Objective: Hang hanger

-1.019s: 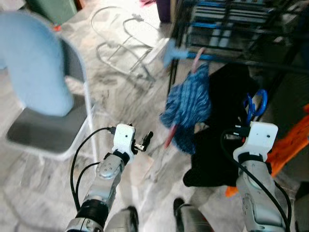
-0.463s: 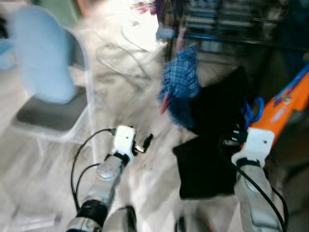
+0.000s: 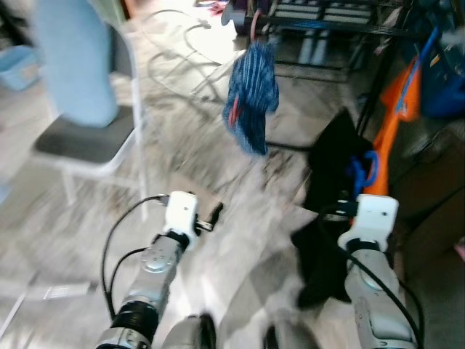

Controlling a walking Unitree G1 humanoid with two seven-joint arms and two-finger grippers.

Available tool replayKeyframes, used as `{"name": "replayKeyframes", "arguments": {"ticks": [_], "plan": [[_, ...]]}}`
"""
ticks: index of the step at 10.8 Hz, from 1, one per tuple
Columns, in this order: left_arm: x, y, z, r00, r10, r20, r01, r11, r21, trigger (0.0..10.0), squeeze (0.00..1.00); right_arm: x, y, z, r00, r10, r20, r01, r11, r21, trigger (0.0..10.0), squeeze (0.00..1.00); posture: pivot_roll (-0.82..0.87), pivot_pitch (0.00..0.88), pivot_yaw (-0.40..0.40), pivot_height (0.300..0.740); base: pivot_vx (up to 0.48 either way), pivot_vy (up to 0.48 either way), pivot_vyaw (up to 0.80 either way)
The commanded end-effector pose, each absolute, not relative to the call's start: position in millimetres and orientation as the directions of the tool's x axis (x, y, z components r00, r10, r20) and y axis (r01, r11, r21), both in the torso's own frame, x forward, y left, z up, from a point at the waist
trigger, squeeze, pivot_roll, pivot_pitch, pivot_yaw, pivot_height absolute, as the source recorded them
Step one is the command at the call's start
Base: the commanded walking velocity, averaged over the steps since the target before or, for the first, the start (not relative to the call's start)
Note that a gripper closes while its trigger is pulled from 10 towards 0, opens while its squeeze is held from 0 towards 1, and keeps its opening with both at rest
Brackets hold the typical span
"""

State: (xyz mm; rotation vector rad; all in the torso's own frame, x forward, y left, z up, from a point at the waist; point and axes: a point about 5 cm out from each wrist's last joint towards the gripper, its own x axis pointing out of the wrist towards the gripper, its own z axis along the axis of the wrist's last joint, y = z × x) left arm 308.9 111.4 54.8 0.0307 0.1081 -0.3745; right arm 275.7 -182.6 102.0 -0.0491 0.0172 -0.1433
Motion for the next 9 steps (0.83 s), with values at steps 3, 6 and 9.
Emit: {"name": "replayKeyframes", "arguments": {"ticks": [3, 6, 9], "plan": [[306, 115, 46, 0.935, -0.318, -0.156, 0.323, 0.946, 0.008, 10.0, 0.0, 271, -176, 99, 0.998, -0.061, -0.018, 0.06, 0.997, -0.058, 10.0, 0.0, -0.17, 0.192, 0.056, 0.74, 0.0, 0.0, 0.0], [312, 129, 48, 0.968, -0.202, -0.151, 0.217, 0.972, 0.093, 10.0, 0.0, 269, -154, 103, 0.995, 0.102, 0.0, -0.101, 0.992, -0.071, 10.0, 0.0, -0.17, 0.196, 0.057, 0.74, 0.0, 0.0, 0.77], [316, 133, 51, 0.982, -0.135, -0.132, 0.156, 0.974, 0.162, 10.0, 0.0, 269, -140, 105, 0.98, 0.2, 0.011, -0.199, 0.977, -0.082, 10.0, 0.0, -0.16, 0.196, 0.058, 0.74, 0.0, 0.0, 0.8]]}}
